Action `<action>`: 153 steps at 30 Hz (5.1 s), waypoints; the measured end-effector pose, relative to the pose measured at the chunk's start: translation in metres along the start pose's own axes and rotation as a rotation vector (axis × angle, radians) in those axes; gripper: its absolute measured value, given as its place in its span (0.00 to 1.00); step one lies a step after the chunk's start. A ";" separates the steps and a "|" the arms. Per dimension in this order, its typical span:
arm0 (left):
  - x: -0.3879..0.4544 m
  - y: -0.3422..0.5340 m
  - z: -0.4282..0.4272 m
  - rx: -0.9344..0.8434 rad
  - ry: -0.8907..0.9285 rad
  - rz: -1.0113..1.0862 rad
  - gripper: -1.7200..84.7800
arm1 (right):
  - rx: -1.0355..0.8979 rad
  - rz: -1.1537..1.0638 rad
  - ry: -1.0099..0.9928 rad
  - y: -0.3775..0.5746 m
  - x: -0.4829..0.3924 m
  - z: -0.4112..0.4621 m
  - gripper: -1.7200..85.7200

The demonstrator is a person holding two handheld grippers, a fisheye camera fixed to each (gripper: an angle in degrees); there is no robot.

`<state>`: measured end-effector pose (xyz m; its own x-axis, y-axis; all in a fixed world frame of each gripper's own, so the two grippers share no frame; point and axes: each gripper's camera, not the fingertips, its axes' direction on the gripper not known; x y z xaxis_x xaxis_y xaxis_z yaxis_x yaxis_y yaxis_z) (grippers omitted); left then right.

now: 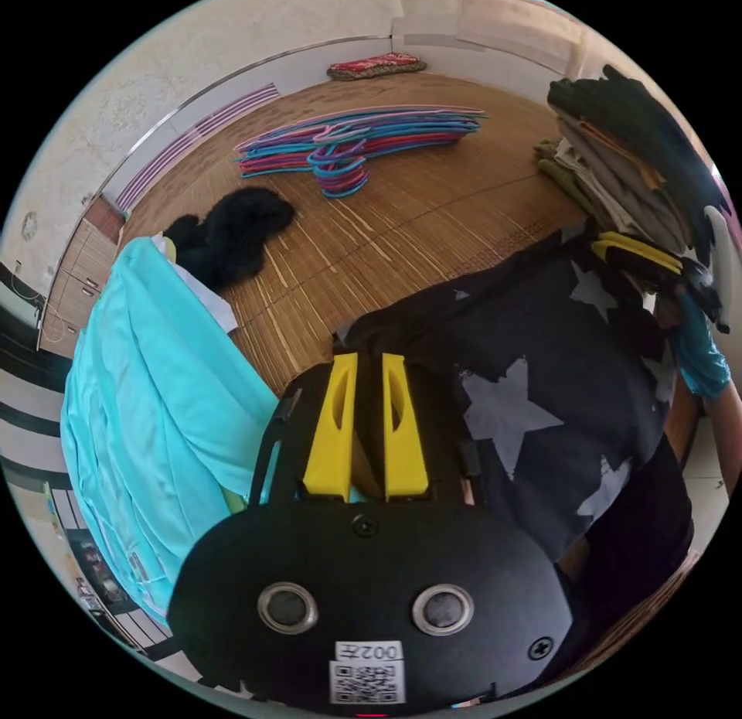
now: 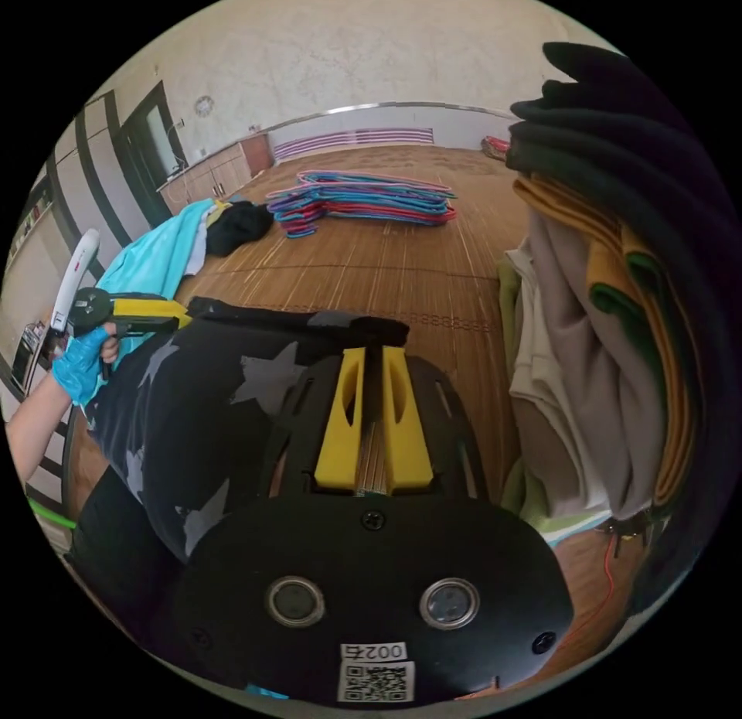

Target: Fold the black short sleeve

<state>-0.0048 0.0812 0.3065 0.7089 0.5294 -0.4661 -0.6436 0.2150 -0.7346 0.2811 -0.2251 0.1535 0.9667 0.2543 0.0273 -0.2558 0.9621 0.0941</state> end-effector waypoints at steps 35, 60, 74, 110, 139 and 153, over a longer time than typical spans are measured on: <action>-0.049 0.178 -0.077 -0.032 0.247 -0.037 0.13 | -0.053 -0.185 -0.358 0.173 0.022 -0.095 0.17; -0.042 0.234 -0.084 0.039 0.191 -0.176 0.02 | -0.001 -0.136 -0.331 0.227 0.031 -0.160 0.01; -0.018 0.254 -0.101 0.034 0.191 -0.126 0.02 | -0.063 -0.164 -0.320 0.240 0.018 -0.162 0.14; 0.204 0.184 -0.108 0.047 -0.116 0.276 0.03 | 0.001 -0.256 -0.086 0.203 -0.068 -0.245 0.13; 0.274 0.173 -0.141 0.077 -0.081 0.358 0.06 | 0.008 -0.450 0.416 0.142 -0.217 -0.190 0.10; 0.307 0.185 -0.173 0.053 -0.180 0.433 0.05 | -0.078 -0.636 0.410 0.090 -0.237 -0.228 0.09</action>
<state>0.1434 0.1418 -0.0580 0.3133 0.7127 -0.6276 -0.8862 -0.0180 -0.4629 0.0292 -0.1762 -0.0714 0.8553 -0.3501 -0.3818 0.3371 0.9358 -0.1030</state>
